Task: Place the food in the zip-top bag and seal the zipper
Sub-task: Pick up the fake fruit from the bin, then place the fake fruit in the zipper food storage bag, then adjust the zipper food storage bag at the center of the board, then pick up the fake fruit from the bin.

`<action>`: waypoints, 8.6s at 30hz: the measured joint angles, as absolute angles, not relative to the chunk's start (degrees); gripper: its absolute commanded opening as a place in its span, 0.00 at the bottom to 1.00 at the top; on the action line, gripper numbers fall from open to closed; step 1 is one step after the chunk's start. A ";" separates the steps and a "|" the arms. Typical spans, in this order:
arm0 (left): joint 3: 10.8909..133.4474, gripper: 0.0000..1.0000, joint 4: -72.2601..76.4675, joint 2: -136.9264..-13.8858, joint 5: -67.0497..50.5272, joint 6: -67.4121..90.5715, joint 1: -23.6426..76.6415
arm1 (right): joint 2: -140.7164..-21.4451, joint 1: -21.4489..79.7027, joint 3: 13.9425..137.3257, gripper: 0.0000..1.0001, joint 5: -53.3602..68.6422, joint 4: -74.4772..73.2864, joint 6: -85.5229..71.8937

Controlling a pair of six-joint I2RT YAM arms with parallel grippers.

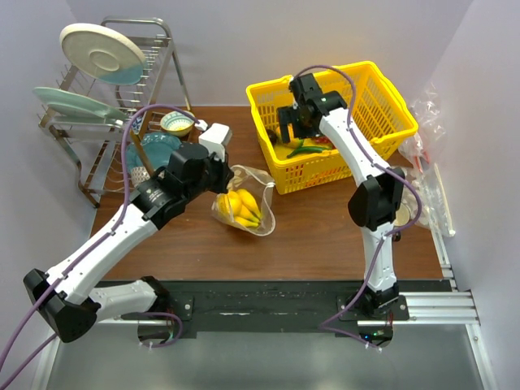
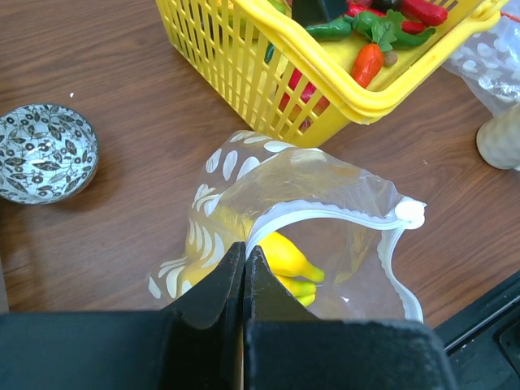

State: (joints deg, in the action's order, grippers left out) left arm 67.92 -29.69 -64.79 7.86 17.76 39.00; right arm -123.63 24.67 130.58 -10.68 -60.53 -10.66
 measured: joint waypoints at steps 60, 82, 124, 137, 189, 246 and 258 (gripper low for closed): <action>67.94 0.00 -28.21 -67.64 6.13 15.68 39.00 | -72.75 41.32 72.60 0.56 24.18 -23.55 -15.03; 69.60 0.00 -28.99 -67.66 5.74 15.68 39.00 | -84.25 45.82 69.32 0.66 5.82 -11.38 -19.44; 71.20 0.00 -31.92 -67.00 8.14 15.57 38.65 | -68.55 45.84 54.98 0.75 -5.93 -22.61 -27.66; 71.79 0.00 -32.25 -67.02 7.64 15.59 38.65 | -57.45 45.84 47.31 0.75 -0.43 -15.75 -29.52; 71.77 0.00 -30.92 -67.92 6.46 15.92 38.65 | -66.22 46.50 41.34 0.14 11.86 -5.06 -29.34; 56.05 0.00 -16.82 -63.59 5.87 6.66 38.76 | -82.41 30.02 99.68 0.38 -6.26 -34.89 -13.98; 50.98 0.00 -11.18 -60.95 5.65 6.39 38.76 | -111.35 14.41 116.62 0.70 1.41 -37.36 -11.03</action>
State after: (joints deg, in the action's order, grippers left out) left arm 50.98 -11.18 -60.95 5.65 6.39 38.76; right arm -111.35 14.41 116.62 1.41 -37.36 -11.03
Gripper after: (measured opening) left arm 0.020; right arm 0.544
